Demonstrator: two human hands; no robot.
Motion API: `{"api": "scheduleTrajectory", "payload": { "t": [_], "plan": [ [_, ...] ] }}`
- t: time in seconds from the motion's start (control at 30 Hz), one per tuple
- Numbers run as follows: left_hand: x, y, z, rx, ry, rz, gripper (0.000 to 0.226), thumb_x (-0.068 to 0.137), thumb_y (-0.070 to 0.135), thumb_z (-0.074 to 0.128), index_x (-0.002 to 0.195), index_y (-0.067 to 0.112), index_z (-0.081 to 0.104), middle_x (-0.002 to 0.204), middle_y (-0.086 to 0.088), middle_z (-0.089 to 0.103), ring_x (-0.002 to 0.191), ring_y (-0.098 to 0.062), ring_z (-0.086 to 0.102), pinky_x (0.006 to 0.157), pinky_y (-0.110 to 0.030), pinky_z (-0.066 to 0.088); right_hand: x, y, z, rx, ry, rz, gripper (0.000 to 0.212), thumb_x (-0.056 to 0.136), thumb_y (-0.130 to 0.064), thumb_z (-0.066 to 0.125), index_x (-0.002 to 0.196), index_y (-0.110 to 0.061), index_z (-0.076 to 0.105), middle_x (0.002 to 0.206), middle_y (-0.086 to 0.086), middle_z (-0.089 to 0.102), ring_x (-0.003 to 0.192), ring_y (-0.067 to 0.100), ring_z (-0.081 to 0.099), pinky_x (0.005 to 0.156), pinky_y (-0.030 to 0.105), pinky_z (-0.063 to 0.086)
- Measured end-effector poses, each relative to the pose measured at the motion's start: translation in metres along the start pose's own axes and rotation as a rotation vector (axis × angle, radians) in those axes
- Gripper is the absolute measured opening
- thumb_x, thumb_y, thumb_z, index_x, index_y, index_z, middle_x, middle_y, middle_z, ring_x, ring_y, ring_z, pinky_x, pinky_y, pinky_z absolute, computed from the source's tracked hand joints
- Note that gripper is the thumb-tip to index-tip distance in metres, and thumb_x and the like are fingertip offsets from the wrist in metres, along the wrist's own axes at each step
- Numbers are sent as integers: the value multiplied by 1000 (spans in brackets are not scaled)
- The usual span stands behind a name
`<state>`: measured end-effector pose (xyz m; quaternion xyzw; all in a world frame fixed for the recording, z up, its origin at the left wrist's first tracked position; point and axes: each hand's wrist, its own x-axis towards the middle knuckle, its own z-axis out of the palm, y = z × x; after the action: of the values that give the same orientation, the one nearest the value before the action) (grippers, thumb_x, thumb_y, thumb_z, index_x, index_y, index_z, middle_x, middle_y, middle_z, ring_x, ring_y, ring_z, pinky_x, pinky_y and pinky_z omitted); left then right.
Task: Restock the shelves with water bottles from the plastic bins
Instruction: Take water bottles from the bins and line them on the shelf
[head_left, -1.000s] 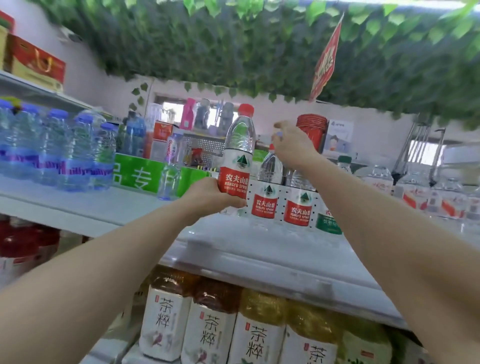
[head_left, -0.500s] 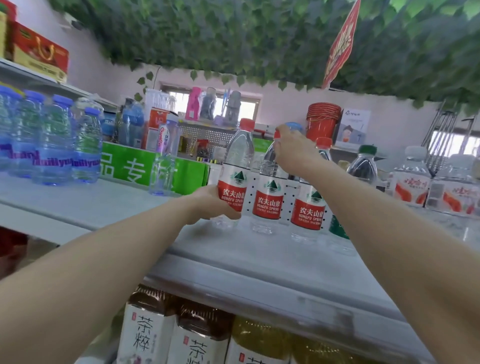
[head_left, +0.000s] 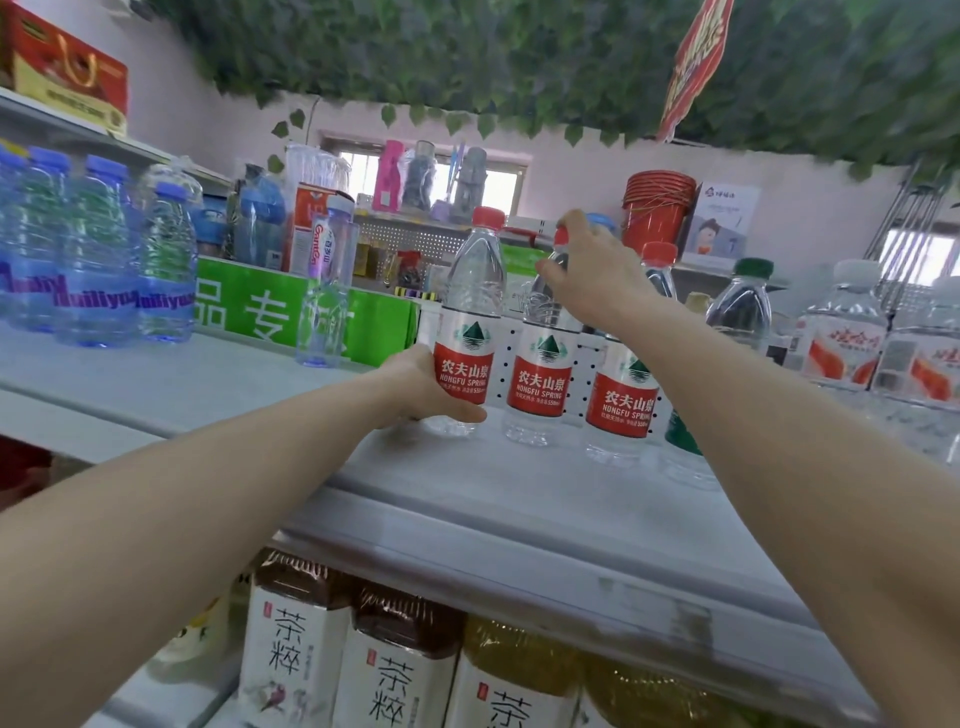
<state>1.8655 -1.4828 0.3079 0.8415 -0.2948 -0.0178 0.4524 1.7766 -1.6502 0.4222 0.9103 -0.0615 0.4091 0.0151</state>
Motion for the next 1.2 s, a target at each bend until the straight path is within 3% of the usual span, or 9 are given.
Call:
{"api": "scheduleTrajectory", "payload": {
  "t": [0.33,0.5,0.7,0.97,1.03,1.2],
  "plan": [
    [1,8,-11,70,-19,12,69,63,22,89,121,20,52,111,-1,65,99,-22,64,88,-41,56,0,-2,1,-22,-14,17,48,100,-35,49,140,-15,32,133,20,47,113,40,55,87,43,45],
    [-2,10,-6,92,8,31,60,70,26,85,117,21,50,107,0,63,84,-17,62,71,-30,57,1,-5,2,-19,-33,34,49,100,-35,48,141,-14,31,136,20,44,115,40,54,90,45,46],
    [-5,11,-3,136,56,16,66,66,32,87,119,20,51,109,-1,63,91,-21,66,81,-39,58,-1,-6,0,-29,-44,41,49,101,-36,47,141,-15,30,142,20,40,116,42,55,90,46,47],
    [-23,17,-12,166,56,-19,59,73,32,82,120,14,53,109,-2,64,97,-21,63,87,-38,55,-12,-11,-7,-30,-58,58,52,101,-35,47,144,-17,25,134,21,47,108,41,58,85,45,47],
    [-35,21,-18,197,76,15,58,78,31,79,124,13,50,112,-1,62,99,-20,61,88,-35,53,-23,-15,-15,-25,-39,49,57,100,-31,50,148,-19,22,138,22,44,107,39,59,83,44,49],
    [-86,27,-26,412,209,266,57,84,33,72,132,15,46,120,-4,62,105,-23,59,89,-37,48,-81,-31,-42,-159,-15,-61,56,99,-28,53,148,-17,27,138,18,45,118,35,53,95,45,47]
  ]
}}
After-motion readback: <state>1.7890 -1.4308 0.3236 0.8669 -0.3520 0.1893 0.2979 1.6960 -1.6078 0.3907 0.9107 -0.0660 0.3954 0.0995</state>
